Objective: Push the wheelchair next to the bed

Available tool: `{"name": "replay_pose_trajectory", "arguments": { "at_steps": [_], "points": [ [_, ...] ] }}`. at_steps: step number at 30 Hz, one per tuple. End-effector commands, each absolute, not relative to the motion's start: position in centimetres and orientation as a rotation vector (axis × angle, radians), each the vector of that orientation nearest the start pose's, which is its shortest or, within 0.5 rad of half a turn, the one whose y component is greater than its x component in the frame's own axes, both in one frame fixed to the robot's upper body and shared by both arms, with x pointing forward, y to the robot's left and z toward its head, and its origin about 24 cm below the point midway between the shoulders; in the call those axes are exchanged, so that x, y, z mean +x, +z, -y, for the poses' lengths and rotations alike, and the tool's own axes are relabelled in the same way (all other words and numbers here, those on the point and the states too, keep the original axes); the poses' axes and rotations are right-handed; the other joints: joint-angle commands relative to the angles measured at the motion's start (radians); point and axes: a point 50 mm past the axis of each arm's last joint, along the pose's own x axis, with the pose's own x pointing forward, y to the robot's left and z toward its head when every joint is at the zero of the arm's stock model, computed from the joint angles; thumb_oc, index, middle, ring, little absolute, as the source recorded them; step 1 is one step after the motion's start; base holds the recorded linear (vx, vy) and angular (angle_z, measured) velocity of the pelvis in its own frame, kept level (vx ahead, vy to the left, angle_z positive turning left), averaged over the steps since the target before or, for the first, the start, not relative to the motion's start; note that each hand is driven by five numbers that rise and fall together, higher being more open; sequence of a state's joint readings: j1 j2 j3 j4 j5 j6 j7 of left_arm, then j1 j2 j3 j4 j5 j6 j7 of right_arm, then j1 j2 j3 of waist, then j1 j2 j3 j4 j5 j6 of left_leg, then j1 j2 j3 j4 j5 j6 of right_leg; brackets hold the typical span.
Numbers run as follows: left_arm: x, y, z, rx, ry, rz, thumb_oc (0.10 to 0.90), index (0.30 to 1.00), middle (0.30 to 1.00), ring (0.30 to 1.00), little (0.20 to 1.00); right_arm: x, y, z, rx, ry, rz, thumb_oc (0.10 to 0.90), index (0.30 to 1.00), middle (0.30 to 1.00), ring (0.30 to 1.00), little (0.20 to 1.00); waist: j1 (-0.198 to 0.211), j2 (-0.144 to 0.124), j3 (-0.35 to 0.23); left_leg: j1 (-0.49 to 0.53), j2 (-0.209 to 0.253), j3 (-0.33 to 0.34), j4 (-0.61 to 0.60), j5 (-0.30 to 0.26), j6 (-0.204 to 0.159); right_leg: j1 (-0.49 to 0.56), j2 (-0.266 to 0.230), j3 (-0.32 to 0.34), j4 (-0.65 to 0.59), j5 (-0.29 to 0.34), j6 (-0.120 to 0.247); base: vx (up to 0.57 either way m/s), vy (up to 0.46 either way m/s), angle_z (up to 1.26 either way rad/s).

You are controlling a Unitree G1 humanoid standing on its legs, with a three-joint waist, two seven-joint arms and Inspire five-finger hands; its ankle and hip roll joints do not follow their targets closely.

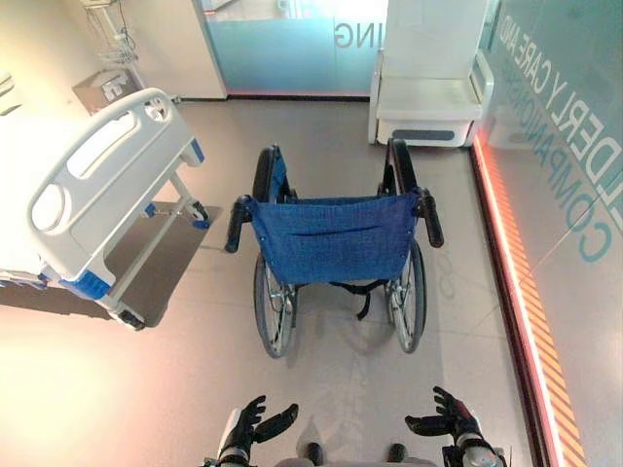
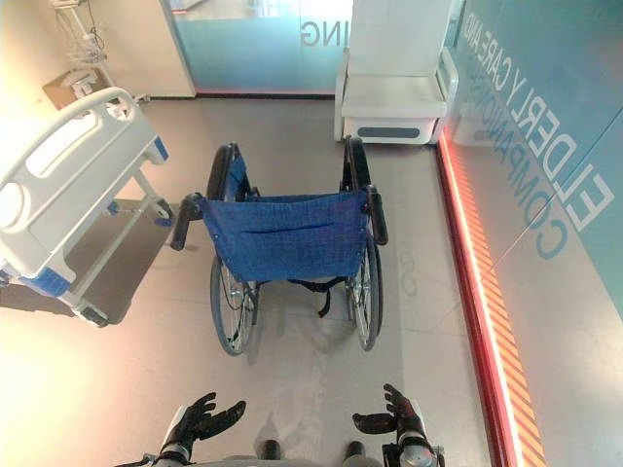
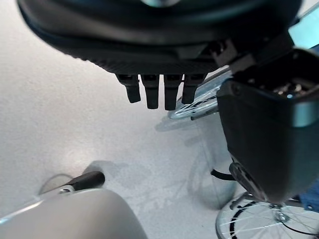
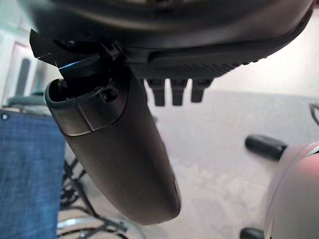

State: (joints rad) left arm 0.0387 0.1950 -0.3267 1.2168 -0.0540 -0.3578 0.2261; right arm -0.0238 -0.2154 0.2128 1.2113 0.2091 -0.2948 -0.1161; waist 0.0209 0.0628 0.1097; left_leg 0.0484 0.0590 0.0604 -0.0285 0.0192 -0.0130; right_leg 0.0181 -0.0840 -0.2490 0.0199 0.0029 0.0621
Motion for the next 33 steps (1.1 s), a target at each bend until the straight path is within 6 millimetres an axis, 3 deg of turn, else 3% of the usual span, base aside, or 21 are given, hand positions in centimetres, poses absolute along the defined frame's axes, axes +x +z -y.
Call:
{"name": "replay_pose_trajectory", "arguments": {
  "at_steps": [1, 7, 16, 26, 33],
  "points": [
    [13.9, -13.9, -17.9, 0.287, -0.003, -0.687, 0.8, 0.9, 0.9, 0.9, 0.9, 15.7, -13.5, 21.4, -0.141, -0.122, -0.772, 0.8, 0.9, 0.9, 0.9, 0.9, 0.006, -0.036, 0.019, 0.004, -0.045, 0.023, 0.033, -0.09, 0.026, 0.02, -0.029, 0.023, 0.043, -0.084, 0.003, 0.03, -0.012, -0.02],
    [13.9, -13.9, -17.8, 0.258, -0.032, -0.707, 0.8, 0.9, 0.9, 0.9, 0.9, 14.9, -14.2, 21.2, -0.039, -0.115, -0.866, 0.8, 0.9, 0.9, 0.9, 0.9, 0.013, -0.04, 0.018, 0.016, -0.042, 0.03, 0.019, -0.088, 0.026, 0.028, -0.03, 0.014, 0.036, -0.082, 0.006, 0.0, 0.0, 0.0],
    [13.3, -14.3, -19.5, 0.269, 0.092, -0.772, 0.8, 0.9, 0.9, 0.9, 0.9, 16.2, -13.4, 21.8, 0.004, -0.172, -0.782, 0.8, 0.9, 0.9, 0.9, 0.9, 0.017, -0.047, 0.02, 0.026, -0.044, 0.036, 0.01, -0.09, 0.032, 0.031, -0.032, 0.013, 0.033, -0.076, 0.013, 0.01, 0.0, 0.01],
    [12.3, -14.7, -19.3, 0.274, 0.073, -0.809, 0.8, 0.9, 0.9, 0.9, 0.9, 15.6, -13.7, 21.8, 0.0, -0.193, -0.814, 0.8, 0.9, 0.9, 0.9, 0.9, 0.015, -0.047, 0.023, 0.029, -0.045, 0.042, 0.004, -0.088, 0.036, 0.029, -0.033, 0.015, 0.034, -0.075, 0.014, 0.01, 0.003, -0.01],
    [13.3, -14.1, -19.9, 0.263, 0.11, -0.757, 0.8, 0.9, 0.9, 0.9, 0.9, 17.6, -12.4, 22.5, 0.072, -0.27, -0.702, 0.8, 0.9, 0.9, 0.9, 0.9, 0.021, -0.058, 0.036, 0.021, -0.046, 0.044, 0.009, -0.09, 0.041, 0.015, -0.037, 0.02, 0.041, -0.067, 0.021, 0.0, -0.01, 0.0]
  ]
}}
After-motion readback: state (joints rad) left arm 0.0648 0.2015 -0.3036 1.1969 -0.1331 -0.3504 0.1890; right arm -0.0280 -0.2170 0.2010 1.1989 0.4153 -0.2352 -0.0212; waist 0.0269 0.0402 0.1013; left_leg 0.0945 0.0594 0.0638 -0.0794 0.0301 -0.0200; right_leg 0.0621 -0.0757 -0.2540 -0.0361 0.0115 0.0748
